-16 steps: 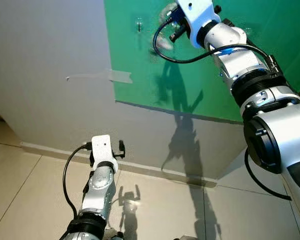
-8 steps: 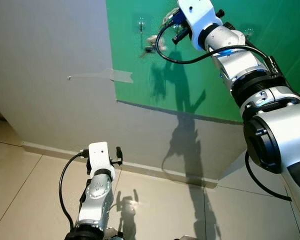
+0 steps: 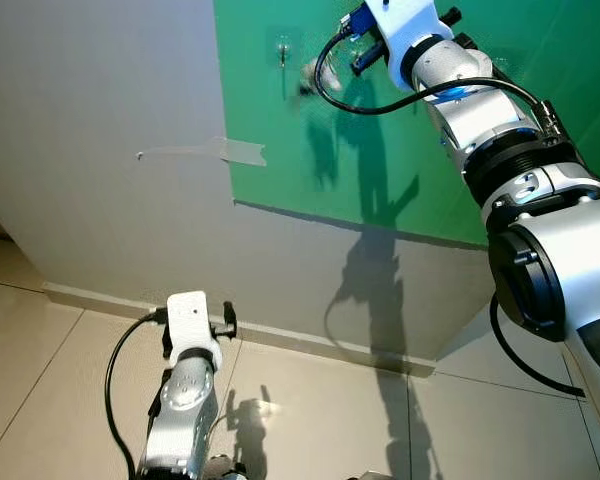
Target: Hang keys on a hook
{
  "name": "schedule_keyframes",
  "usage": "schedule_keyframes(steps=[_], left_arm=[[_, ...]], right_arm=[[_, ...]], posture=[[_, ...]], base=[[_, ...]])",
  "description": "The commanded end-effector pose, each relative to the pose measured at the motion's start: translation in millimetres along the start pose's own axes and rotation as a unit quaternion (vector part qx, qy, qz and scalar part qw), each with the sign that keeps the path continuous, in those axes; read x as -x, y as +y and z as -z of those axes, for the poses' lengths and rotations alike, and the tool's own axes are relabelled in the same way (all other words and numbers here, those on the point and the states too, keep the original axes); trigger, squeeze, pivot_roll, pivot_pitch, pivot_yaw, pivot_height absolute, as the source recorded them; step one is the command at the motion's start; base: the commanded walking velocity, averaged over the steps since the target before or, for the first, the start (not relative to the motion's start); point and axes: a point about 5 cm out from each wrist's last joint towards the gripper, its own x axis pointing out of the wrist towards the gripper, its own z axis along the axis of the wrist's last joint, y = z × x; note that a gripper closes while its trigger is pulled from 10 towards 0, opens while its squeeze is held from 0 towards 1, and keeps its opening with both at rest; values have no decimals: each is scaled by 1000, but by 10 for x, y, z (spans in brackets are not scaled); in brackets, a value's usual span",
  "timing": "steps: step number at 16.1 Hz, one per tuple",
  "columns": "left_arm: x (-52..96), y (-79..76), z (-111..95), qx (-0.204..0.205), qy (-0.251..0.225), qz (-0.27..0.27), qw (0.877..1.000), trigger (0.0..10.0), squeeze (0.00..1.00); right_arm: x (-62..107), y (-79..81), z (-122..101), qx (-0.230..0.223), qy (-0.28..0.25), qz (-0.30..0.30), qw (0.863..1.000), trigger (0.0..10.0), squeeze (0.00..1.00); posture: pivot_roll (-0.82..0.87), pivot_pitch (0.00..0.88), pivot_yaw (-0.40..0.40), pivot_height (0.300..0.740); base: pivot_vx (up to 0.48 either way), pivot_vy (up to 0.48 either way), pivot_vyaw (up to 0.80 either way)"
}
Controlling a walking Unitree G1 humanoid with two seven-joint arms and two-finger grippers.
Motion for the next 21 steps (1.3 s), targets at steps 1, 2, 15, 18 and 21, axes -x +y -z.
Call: schedule_keyframes(steps=[1,2,15,18,21], left_arm=[[57,-27,3,-6,1,1,1000,10000,0],[97,-13,28,-8,4,-1,1000,10000,0],[602,160,213,-22,43,-16,999,10000,0],[385,65,96,-14,30,-6,999,10000,0],[131,-40,-100,-11,6,16,1000,10000,0]], right_arm=[[7,-93,-3,1,8,17,1000,0,0],[10,-83,26,4,14,18,1000,0,0],[98,57,457,-18,82,19,996,0,0],[117,48,501,-90,74,22,993,0,0],[205,-55,689,-188,76,45,978,0,0]], posture=[[83,0,-73,740],[87,0,-73,740],[148,76,-84,740],[88,3,-86,740],[43,0,-76,740]], base=[[0,0,0],[0,0,0],[0,0,0],[0,0,0],[0,0,0]])
